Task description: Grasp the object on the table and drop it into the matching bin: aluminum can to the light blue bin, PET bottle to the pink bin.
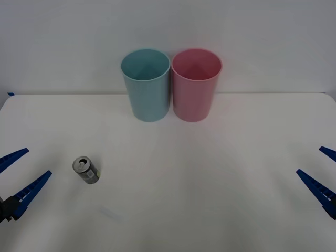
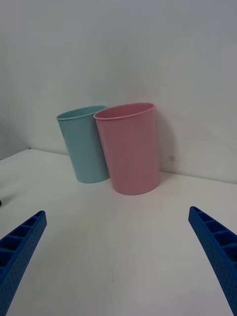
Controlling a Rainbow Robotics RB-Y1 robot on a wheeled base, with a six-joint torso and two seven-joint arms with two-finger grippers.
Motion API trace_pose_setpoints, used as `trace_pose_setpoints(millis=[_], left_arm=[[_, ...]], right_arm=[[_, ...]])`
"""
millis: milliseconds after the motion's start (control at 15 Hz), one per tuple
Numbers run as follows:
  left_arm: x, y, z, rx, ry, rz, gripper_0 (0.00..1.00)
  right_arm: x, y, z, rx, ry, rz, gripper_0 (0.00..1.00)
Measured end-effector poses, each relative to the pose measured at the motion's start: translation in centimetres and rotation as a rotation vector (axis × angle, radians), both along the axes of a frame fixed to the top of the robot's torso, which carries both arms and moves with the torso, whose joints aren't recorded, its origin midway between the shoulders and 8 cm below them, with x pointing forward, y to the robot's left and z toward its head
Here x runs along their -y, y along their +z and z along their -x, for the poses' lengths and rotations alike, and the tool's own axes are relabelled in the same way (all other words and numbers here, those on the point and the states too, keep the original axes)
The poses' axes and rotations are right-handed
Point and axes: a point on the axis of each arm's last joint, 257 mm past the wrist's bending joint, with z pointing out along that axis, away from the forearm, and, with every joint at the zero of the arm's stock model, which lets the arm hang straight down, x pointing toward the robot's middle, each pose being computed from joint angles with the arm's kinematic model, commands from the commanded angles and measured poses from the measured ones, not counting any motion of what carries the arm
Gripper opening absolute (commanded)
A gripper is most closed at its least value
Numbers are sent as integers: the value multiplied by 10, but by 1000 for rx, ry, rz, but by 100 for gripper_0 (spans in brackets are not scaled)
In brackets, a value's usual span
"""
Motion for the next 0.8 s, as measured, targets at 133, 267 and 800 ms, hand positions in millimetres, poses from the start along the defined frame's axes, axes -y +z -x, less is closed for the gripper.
trace_pose_setpoints(millis=[133,267,800], left_arm=[[0,0,0,0,0,0,100],[-5,0,-3,3,18,17,100],[-23,-12,1,-29,49,-4,100]], right_arm=[[0,0,0,0,0,0,100],[0,0,0,0,0,0,100],[0,0,0,0,0,0,100]])
